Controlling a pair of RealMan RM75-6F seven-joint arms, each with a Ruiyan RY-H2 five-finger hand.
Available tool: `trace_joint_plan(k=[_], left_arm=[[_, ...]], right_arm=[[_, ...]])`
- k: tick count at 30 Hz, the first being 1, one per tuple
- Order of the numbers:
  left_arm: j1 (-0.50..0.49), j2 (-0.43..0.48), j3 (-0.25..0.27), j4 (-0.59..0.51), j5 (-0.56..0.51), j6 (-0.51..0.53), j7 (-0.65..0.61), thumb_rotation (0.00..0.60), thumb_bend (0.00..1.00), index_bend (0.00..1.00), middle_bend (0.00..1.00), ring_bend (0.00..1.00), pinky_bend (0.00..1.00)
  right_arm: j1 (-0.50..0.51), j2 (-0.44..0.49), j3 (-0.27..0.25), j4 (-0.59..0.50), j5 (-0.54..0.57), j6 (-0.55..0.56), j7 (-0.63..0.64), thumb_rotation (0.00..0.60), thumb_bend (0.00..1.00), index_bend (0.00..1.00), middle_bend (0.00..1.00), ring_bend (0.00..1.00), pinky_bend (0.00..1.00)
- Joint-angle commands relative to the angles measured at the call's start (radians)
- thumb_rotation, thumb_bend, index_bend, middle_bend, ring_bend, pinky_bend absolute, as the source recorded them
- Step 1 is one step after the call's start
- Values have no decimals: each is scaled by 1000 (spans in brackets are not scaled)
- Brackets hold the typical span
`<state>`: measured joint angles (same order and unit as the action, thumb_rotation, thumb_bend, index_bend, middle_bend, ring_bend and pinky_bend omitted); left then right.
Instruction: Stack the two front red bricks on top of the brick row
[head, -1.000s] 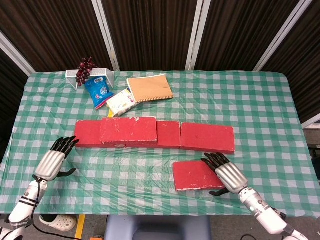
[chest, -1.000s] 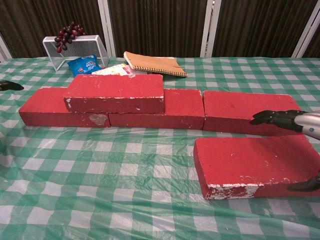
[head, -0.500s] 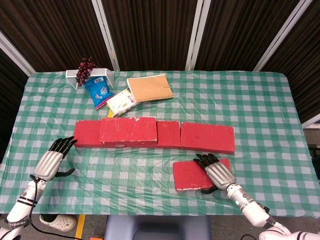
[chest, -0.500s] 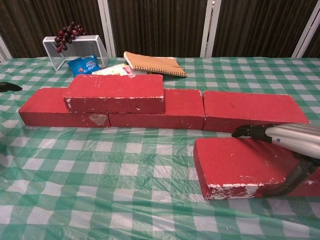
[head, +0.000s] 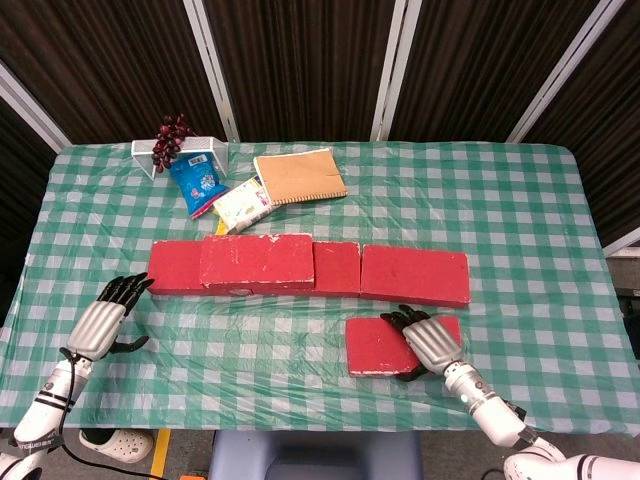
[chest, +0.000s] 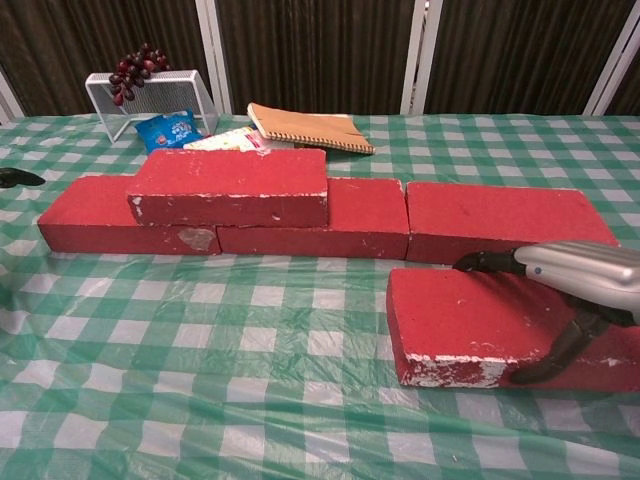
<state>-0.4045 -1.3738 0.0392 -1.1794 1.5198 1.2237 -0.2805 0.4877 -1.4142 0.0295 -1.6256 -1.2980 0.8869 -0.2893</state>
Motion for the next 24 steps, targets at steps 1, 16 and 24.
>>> trace_joint_plan(k=[1, 16, 24], left_arm=[[1, 1, -2, -3, 1, -1, 2, 600, 240, 0, 0, 0, 33], [20, 16, -10, -49, 12, 22, 69, 600, 245, 0, 0, 0, 37], [26, 13, -23, -59, -2, 19, 105, 600, 256, 0, 0, 0, 36]], right_arm=[[0, 2, -3, -5, 0, 9, -5, 600, 189, 510, 417, 325, 461], [39, 200, 113, -174, -38, 101, 86, 600, 189, 530, 433, 337, 466], [243, 205, 277, -79, 239, -81, 33, 600, 189, 521, 433, 337, 465]])
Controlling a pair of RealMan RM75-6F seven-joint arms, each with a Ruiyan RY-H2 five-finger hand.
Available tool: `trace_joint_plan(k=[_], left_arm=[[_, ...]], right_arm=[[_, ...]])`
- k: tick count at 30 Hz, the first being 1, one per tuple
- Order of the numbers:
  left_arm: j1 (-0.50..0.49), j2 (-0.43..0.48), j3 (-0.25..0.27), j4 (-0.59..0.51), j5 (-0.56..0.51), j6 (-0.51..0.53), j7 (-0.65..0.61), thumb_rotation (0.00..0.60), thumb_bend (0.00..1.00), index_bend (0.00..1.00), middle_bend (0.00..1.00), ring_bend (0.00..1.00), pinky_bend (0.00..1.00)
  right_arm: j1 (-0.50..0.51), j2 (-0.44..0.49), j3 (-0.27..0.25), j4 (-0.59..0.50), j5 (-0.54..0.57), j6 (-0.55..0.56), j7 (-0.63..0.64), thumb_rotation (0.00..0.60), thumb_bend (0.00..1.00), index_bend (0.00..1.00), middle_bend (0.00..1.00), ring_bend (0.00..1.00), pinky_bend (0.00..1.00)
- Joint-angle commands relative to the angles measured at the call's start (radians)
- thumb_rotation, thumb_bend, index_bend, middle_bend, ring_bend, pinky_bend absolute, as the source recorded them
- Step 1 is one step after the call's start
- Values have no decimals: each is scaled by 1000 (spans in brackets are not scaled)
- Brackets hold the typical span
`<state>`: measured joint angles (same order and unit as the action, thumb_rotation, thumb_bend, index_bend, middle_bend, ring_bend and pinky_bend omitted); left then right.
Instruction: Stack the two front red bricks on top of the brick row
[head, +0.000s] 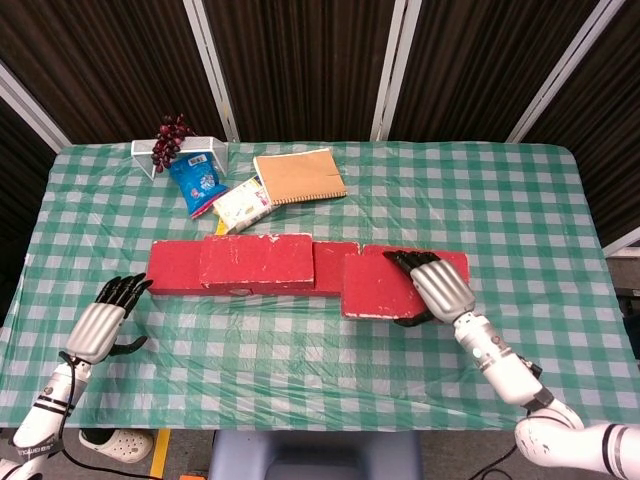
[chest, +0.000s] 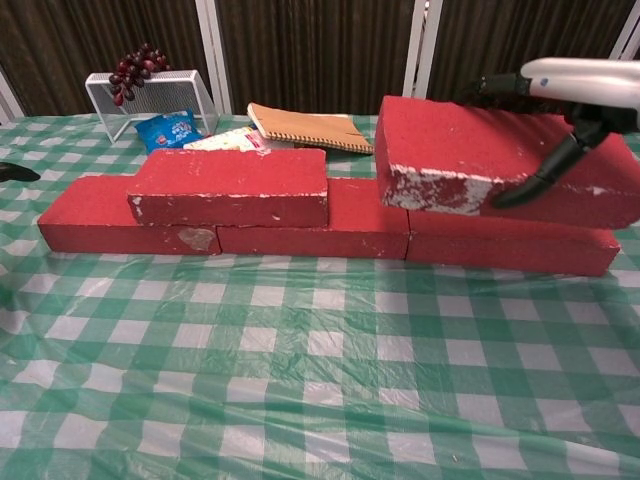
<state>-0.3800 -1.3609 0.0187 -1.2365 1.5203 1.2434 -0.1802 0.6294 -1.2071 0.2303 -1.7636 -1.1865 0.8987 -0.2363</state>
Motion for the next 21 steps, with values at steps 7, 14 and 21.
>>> trace_joint_plan(k=[7, 14, 21], left_arm=[[3, -3, -12, 2, -16, -12, 17, 600, 258, 0, 0, 0, 36], [0, -12, -18, 15, -25, -30, 19, 600, 258, 0, 0, 0, 36], [0, -15, -21, 18, -25, -35, 21, 600, 257, 0, 0, 0, 36]], right_arm=[[221, -52, 97, 228, 275, -212, -5, 600, 189, 519, 433, 338, 465], [266, -100, 56, 335, 309, -275, 20, 600, 189, 518, 433, 337, 465], [284, -124, 21, 355, 294, -288, 35, 600, 189, 515, 433, 338, 465]])
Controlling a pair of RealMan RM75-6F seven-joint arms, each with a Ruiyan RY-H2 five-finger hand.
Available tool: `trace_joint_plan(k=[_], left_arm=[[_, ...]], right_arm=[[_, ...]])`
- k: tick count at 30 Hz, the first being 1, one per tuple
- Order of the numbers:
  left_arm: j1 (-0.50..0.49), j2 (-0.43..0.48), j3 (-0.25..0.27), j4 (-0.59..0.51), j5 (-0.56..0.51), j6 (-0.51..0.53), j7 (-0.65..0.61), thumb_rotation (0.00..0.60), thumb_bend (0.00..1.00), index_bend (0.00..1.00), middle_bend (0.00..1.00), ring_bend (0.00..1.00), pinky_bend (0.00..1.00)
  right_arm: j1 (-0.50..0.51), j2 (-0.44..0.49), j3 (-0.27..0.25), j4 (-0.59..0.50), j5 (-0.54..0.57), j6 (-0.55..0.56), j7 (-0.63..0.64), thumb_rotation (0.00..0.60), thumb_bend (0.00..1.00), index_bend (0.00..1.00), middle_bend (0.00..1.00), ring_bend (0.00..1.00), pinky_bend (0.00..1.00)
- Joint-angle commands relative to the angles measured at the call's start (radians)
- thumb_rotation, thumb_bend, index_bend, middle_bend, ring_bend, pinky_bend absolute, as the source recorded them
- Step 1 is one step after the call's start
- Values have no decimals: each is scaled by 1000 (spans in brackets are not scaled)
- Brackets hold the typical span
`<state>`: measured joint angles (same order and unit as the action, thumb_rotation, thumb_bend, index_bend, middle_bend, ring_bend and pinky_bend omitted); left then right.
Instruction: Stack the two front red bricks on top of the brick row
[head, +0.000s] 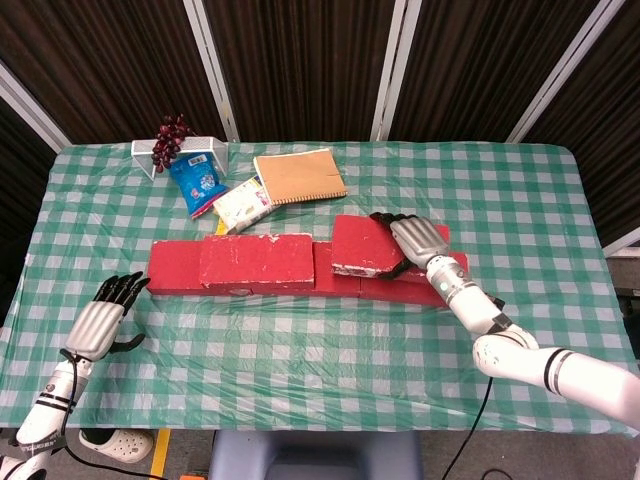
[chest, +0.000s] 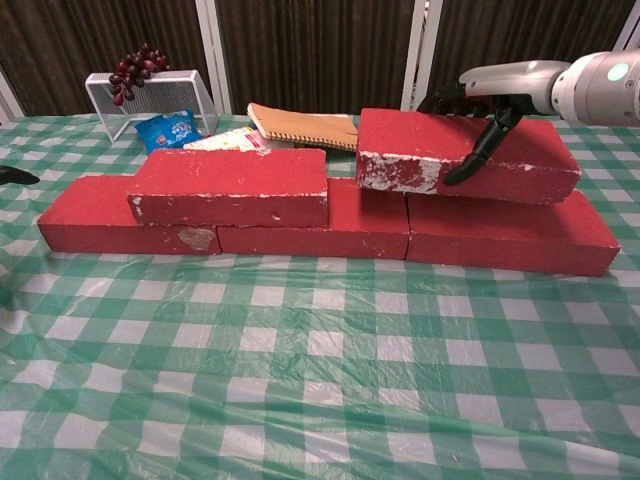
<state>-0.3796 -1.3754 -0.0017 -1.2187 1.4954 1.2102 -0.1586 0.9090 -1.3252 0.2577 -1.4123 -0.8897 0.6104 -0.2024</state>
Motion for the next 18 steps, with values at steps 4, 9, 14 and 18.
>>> trace_joint_plan(k=[4, 9, 14, 18], left_arm=[[-2, -1, 1, 3, 1, -8, -5, 600, 257, 0, 0, 0, 36], [-3, 0, 1, 5, 4, -12, -10, 600, 256, 0, 0, 0, 37], [-4, 1, 1, 6, 6, -17, -18, 600, 256, 0, 0, 0, 37], [-5, 2, 0, 7, 8, -18, -25, 600, 256, 0, 0, 0, 36]], right_arm=[[13, -23, -21, 13, 5, 6, 4, 600, 189, 515, 433, 337, 465], [27, -48, -40, 28, 26, 21, -10, 600, 189, 514, 433, 338, 465], [34, -65, -52, 33, 43, 33, -16, 600, 189, 506, 433, 337, 466], [36, -77, -58, 34, 40, 45, -14, 600, 189, 472, 433, 337, 467]])
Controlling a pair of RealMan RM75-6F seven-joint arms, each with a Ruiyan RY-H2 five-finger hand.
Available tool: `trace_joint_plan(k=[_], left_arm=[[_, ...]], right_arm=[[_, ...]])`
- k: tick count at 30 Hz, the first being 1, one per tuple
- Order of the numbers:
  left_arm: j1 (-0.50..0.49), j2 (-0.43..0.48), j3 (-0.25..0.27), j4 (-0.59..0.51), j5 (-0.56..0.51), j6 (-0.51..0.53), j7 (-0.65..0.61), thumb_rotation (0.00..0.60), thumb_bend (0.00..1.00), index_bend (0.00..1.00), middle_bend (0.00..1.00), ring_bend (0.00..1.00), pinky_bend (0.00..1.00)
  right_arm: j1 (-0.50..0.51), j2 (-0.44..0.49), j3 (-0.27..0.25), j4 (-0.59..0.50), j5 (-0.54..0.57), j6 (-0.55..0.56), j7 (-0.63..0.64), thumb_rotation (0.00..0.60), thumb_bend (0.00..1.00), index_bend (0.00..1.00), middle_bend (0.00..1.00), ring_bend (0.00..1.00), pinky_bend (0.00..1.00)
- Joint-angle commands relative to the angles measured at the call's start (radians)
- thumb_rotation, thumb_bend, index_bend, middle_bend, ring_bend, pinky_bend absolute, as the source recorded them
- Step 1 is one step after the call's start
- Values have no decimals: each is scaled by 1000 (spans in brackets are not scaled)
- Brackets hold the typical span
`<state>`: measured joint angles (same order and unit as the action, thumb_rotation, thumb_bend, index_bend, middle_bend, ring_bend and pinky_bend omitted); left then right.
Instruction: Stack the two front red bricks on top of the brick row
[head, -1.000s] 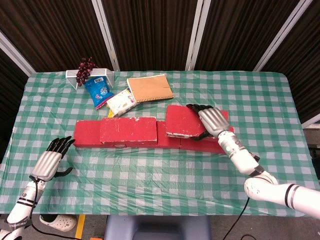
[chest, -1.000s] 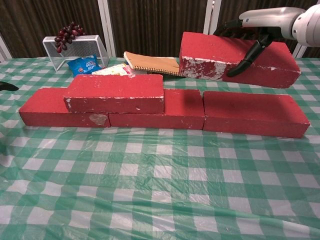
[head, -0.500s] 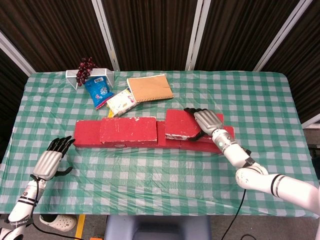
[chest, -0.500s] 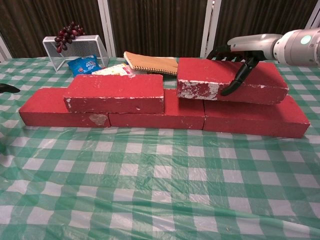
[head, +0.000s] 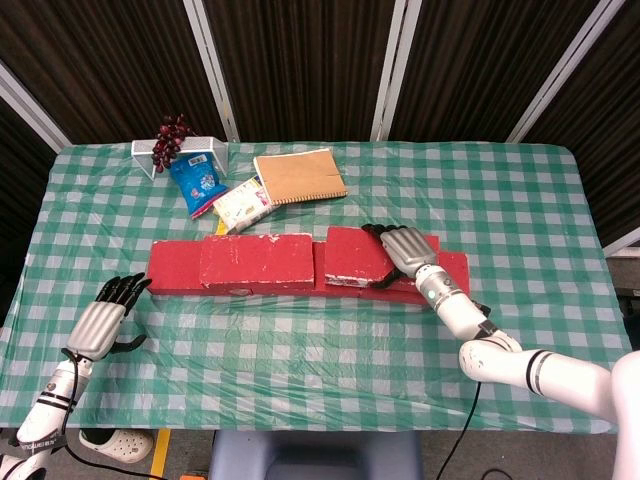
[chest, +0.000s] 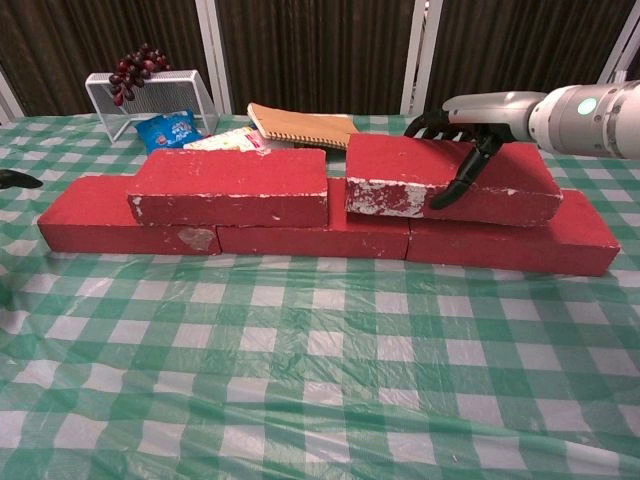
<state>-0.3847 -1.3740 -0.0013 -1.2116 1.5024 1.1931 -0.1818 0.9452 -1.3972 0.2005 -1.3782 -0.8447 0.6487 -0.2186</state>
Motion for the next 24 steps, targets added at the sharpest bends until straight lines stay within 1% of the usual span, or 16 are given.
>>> trace_joint_plan(k=[1, 10, 14, 17, 20, 24], left_arm=[[0, 0, 0, 1, 1, -1, -3, 600, 257, 0, 0, 0, 36], [-2, 0, 0, 1, -1, -7, -3, 600, 257, 0, 0, 0, 37], [-3, 1, -1, -1, -2, -12, -6, 600, 257, 0, 0, 0, 38], [-3, 2, -1, -2, -3, -14, -7, 600, 258, 0, 0, 0, 38], [-4, 2, -1, -2, -2, -15, -8, 600, 257, 0, 0, 0, 38], [-4, 2, -1, -1, 0, -14, -11, 600, 257, 0, 0, 0, 39]], right_arm=[[-1, -8, -1, 0, -10, 12, 5, 600, 190, 454, 433, 338, 467], [-4, -21, -9, -5, -26, 36, 6, 600, 189, 396, 433, 337, 469], [-4, -27, -14, -4, -20, 45, 1, 600, 189, 386, 433, 337, 469], [-2, -29, -17, -3, -11, 48, -8, 600, 189, 359, 422, 329, 468], [2, -32, -20, -3, 3, 49, -16, 600, 189, 302, 379, 290, 464], [7, -30, -25, -4, 20, 37, -24, 600, 189, 198, 288, 166, 414]])
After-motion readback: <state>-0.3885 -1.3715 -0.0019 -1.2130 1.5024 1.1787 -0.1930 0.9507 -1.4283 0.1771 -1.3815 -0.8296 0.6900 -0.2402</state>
